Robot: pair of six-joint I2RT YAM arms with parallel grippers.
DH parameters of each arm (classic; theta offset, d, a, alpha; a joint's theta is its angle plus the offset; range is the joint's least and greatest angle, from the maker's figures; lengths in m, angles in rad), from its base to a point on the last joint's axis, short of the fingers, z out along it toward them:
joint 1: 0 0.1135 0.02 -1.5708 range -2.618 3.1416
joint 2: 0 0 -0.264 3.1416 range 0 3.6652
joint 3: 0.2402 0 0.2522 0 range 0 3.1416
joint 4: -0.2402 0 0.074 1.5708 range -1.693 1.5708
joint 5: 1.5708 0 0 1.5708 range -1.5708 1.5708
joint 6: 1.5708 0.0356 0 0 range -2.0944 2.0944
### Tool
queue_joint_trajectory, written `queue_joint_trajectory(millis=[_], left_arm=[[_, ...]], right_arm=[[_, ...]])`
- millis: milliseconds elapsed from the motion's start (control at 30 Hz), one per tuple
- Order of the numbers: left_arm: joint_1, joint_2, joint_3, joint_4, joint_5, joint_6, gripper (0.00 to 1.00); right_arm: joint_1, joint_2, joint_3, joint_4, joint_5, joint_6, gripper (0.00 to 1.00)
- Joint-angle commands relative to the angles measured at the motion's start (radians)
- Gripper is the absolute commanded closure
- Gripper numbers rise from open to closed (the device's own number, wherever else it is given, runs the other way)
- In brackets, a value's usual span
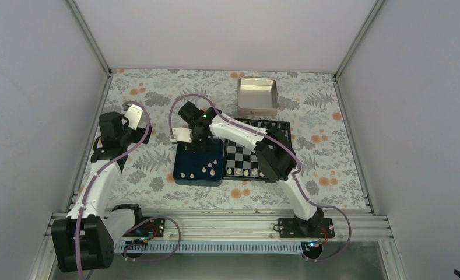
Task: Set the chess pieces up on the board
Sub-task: Pick up the chess piece from the storage box.
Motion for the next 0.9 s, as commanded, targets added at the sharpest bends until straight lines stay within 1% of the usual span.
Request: queue_joint_trajectory(millis=[0, 433, 567, 733, 867], left_arm=[[0.009, -0.013, -0.016, 0.018, 0.025, -0.012, 0.0], [0.013, -0.013, -0.016, 0.017, 0.038, -0.01, 0.0], [0.015, -0.013, -0.016, 0.014, 0.04, -0.01, 0.0], [0.016, -0.014, -0.016, 0.012, 0.042, -0.011, 0.0], [0.016, -0.016, -0.016, 0.011, 0.045, -0.011, 0.0]], right_arm=[[0.011, 0.039, 0.03, 0.019, 0.001, -0.009, 0.54], [0.012, 0.05, -0.011, 0.023, 0.032, -0.007, 0.55], [0.011, 0.046, -0.023, 0.023, 0.047, -0.004, 0.61], [0.01, 0.039, -0.053, 0.034, 0.063, -0.004, 0.63], [0.01, 0.033, -0.054, 0.03, 0.047, -0.002, 0.69]])
